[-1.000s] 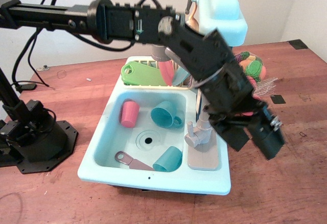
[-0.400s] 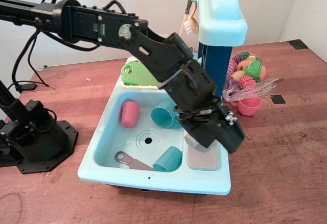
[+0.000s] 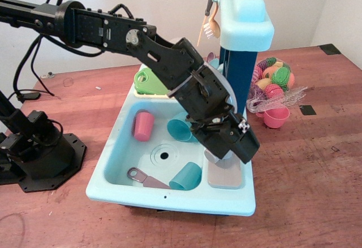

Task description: Turn lever vertical to front

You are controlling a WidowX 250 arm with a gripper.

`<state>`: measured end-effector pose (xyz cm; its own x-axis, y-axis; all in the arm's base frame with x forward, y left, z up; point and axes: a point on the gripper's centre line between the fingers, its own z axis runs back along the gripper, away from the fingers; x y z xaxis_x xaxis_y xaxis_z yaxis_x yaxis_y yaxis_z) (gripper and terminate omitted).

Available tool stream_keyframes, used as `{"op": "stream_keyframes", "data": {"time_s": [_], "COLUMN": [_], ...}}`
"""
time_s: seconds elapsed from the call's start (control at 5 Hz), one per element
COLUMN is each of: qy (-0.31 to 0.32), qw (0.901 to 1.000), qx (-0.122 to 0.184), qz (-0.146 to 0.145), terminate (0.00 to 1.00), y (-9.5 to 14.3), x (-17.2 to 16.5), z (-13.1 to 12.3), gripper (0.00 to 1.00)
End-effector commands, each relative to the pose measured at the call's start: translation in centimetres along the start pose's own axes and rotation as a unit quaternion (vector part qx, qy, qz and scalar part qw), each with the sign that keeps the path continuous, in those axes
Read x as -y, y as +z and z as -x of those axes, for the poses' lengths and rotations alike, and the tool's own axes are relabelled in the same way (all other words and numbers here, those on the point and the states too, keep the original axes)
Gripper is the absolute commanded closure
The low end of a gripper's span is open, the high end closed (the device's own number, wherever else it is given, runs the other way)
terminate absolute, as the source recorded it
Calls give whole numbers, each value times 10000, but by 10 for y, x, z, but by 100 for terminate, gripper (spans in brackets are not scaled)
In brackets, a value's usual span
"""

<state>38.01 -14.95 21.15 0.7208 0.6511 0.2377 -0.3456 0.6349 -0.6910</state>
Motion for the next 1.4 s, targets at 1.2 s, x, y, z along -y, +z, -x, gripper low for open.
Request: {"op": "stream_keyframes", "data": {"time_s": [1.2], "qy": [190], "qw": [9993], "qx": [70], "qz": [-301], "terminate": [0], "y": [22], "x": [-61], "z": [24], "gripper": [0]}}
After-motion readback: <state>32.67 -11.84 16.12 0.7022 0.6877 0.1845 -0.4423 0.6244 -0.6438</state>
